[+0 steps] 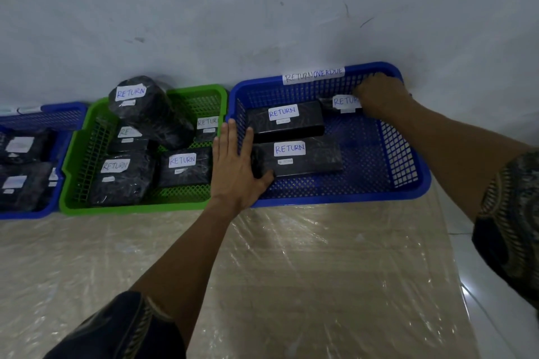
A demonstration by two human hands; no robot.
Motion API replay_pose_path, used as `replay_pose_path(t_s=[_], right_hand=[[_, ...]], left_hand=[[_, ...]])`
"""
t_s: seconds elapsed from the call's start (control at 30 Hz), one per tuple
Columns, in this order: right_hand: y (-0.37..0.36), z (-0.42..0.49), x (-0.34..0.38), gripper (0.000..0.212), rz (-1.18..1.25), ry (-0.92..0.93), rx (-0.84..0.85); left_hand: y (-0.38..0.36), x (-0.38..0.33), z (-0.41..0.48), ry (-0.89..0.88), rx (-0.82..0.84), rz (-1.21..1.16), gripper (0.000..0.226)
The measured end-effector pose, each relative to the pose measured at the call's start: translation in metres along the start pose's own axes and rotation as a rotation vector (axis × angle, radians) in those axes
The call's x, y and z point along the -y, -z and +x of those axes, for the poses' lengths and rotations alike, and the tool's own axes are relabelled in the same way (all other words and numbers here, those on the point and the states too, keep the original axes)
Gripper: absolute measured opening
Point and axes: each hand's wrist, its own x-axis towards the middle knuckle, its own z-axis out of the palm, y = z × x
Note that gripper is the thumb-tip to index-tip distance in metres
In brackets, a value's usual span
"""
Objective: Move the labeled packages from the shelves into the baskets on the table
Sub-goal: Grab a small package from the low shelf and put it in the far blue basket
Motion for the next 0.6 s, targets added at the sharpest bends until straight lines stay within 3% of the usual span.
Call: replay_pose_path(t_s=[0.27,0.37,0.43,0.6], right_hand=[[0.004,-0.009,0.0,0.037,0.047,-0.015,0.023],[0.008,-0.019,0.004,0.042,0.043,-0.05,-0.054],[0.006,-0.025,0.009,0.043,-0.043,-0.09,-0.136],[-0.004,-0.033,0.025,0.041,-0.219,-0.146,-0.124]], left_hand=[[0.005,-0.003,-0.002,0.001,0.018,0.05,0.098],[0.006,-0.004,-0.003,-0.003,0.026,0.08,0.097],[0.006,-0.004,-0.002,-0.005,0.033,0.079,0.096],[0.005,-0.003,-0.002,-0.011,0.027,0.064,0.096]])
